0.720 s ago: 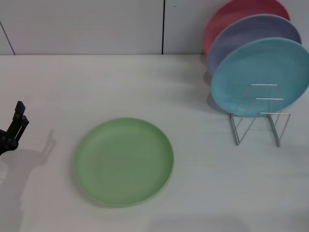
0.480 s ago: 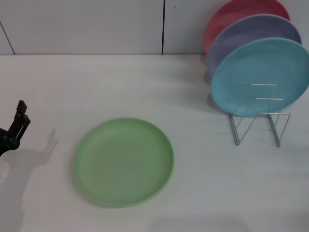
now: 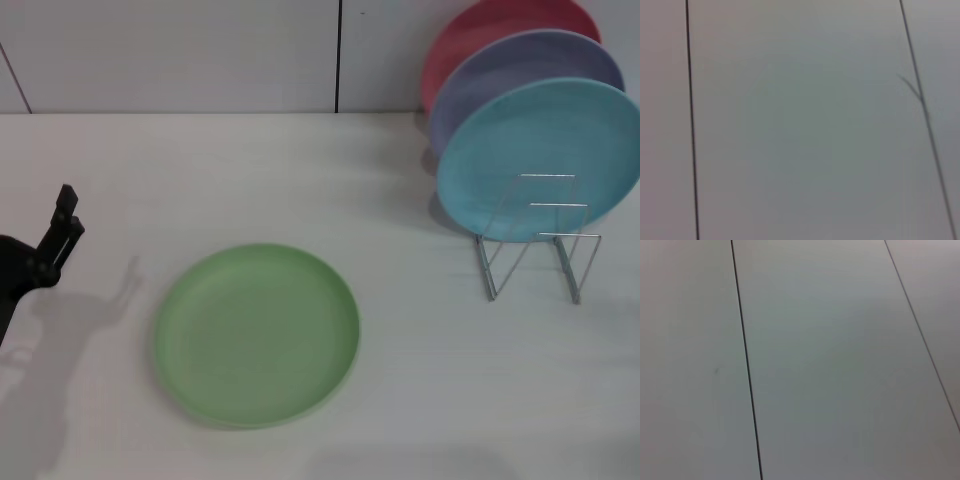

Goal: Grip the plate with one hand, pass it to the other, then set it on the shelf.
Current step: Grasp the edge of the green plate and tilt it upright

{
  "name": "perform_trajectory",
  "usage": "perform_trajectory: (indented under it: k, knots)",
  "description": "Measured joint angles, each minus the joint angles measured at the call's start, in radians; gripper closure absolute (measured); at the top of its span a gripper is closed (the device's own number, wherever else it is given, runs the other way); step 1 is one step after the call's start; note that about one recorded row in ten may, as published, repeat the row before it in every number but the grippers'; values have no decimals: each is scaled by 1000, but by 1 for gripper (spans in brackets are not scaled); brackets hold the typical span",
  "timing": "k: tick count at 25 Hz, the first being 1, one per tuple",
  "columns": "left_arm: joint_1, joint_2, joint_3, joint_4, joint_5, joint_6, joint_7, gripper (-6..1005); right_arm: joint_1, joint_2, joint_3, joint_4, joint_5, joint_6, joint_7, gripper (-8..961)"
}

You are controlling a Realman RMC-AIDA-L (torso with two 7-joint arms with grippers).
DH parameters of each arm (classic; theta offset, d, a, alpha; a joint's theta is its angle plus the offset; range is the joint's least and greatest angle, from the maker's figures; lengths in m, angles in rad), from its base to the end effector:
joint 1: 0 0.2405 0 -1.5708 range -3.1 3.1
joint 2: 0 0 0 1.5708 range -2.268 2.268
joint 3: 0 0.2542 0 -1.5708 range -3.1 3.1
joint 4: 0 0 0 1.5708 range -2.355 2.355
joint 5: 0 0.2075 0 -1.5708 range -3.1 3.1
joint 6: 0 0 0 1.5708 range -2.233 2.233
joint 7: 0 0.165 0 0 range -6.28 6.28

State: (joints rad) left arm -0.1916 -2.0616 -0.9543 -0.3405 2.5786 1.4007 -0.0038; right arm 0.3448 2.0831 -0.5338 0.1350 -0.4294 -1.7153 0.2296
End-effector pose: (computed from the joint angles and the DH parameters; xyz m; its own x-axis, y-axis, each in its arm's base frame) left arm -0.3076 0.2839 -0.0060 0.7372 -0.2509 0.6274 0.5960 -0.1960 -0.7787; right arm 0.3661 0.2598 0.0785 0.6255 0.4148 -0.6608 -0.7797 0.3006 -0.5493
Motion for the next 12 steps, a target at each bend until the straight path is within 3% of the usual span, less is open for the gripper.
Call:
perform_trajectory:
  k: [3, 5, 9, 12]
  knots:
    - [17, 8, -52, -114, 3, -109, 35, 156, 0, 0, 0, 0, 0, 0, 1, 211]
    - [50, 27, -95, -250, 20, -241, 76, 156, 1, 0, 0, 0, 0, -1, 1, 211]
    - [146, 61, -200, -626, 70, -675, 195, 157, 2, 0, 0, 0, 0, -8, 2, 211]
    - [205, 58, -314, -937, 113, -1097, 222, 157, 4, 0, 0, 0, 0, -8, 2, 211]
